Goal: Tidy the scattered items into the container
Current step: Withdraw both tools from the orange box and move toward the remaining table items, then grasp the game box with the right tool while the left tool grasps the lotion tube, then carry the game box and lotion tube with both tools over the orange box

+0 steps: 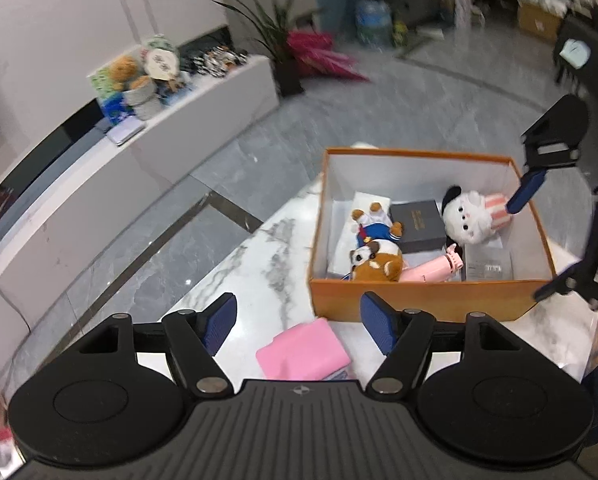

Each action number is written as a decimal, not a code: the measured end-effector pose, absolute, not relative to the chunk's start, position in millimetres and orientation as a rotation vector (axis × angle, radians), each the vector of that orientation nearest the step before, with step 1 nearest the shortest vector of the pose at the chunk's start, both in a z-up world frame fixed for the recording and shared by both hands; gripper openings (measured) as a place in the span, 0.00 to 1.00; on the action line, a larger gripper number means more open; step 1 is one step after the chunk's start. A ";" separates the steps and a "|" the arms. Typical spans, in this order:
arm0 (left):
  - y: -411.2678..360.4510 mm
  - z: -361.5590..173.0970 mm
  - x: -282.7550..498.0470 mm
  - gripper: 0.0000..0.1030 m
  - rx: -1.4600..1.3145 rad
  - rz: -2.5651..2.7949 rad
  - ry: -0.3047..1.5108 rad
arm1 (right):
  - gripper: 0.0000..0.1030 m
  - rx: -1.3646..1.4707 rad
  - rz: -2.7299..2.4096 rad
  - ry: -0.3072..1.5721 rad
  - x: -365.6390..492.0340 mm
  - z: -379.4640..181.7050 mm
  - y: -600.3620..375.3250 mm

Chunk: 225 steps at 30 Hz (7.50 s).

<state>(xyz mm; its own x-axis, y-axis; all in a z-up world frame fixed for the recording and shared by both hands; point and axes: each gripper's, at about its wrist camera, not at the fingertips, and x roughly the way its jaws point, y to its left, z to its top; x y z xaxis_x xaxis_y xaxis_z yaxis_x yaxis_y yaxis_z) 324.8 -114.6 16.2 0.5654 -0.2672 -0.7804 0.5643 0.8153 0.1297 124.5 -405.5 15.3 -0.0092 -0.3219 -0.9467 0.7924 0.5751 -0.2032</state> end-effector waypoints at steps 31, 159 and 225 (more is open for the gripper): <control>52.1 -126.6 184.9 0.90 0.138 -0.097 0.797 | 0.95 -0.121 -0.832 0.685 242.0 -73.8 -320.9; -91.1 79.4 270.1 0.52 0.248 -0.311 0.460 | 0.59 -0.245 -1.058 0.722 93.6 98.5 -356.0; -325.4 -129.8 448.4 0.52 0.839 -0.689 0.813 | 0.59 -0.016 -0.942 0.935 73.6 -68.2 -550.2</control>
